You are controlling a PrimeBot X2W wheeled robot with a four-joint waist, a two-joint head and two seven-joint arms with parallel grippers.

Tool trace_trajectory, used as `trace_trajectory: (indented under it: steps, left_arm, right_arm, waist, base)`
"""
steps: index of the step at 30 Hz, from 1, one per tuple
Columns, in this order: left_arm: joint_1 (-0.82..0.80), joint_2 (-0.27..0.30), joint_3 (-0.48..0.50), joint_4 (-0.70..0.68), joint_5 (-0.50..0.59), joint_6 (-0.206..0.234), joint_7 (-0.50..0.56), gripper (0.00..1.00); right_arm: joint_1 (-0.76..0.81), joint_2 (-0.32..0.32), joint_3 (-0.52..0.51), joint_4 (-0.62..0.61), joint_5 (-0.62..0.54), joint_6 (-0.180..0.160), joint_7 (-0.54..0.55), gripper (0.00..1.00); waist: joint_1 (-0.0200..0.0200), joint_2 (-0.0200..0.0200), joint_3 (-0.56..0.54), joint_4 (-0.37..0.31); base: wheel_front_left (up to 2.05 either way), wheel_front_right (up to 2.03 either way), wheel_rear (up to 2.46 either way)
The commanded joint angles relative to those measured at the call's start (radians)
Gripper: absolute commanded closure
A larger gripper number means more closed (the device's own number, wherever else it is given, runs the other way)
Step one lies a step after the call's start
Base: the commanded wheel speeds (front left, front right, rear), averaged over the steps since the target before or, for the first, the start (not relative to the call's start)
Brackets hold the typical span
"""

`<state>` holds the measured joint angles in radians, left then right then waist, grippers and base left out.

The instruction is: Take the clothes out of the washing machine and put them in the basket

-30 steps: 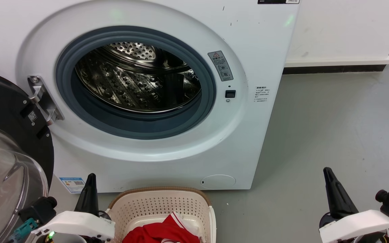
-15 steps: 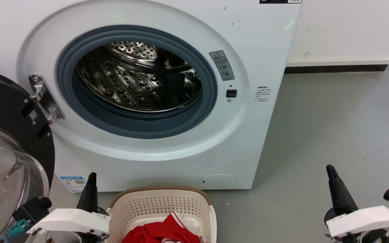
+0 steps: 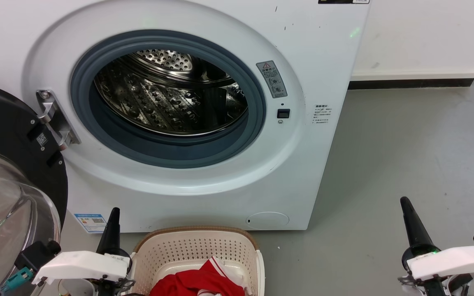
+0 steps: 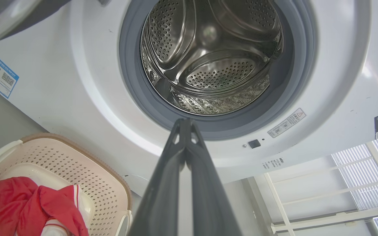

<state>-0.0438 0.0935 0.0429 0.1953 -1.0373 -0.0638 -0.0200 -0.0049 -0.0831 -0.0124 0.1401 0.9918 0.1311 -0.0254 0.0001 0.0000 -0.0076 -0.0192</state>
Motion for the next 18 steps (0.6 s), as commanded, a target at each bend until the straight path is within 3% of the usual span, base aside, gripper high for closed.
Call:
trace_trajectory:
  steps: [1, 18]
  left_arm:
    - [-0.023, 0.002, 0.008, -0.006, -0.028, -0.009, 0.005, 1.0]
    - [-0.038, -0.014, 0.028, 0.012, -0.199, -0.028, 0.046, 1.0]
  right_arm:
    - [-0.032, -0.006, -0.004, -0.001, 0.033, 0.0, 0.003, 1.0]
    - [-0.054, -0.006, -0.019, 0.032, 0.231, 0.0, 0.034, 1.0]
  waist:
    - [-0.0001, 0.0, 0.0, 0.0]
    - [-0.0001, 0.0, 0.003, 0.005]
  base:
    - [0.0, 0.0, 0.0]
    - [0.0, 0.0, 0.0]
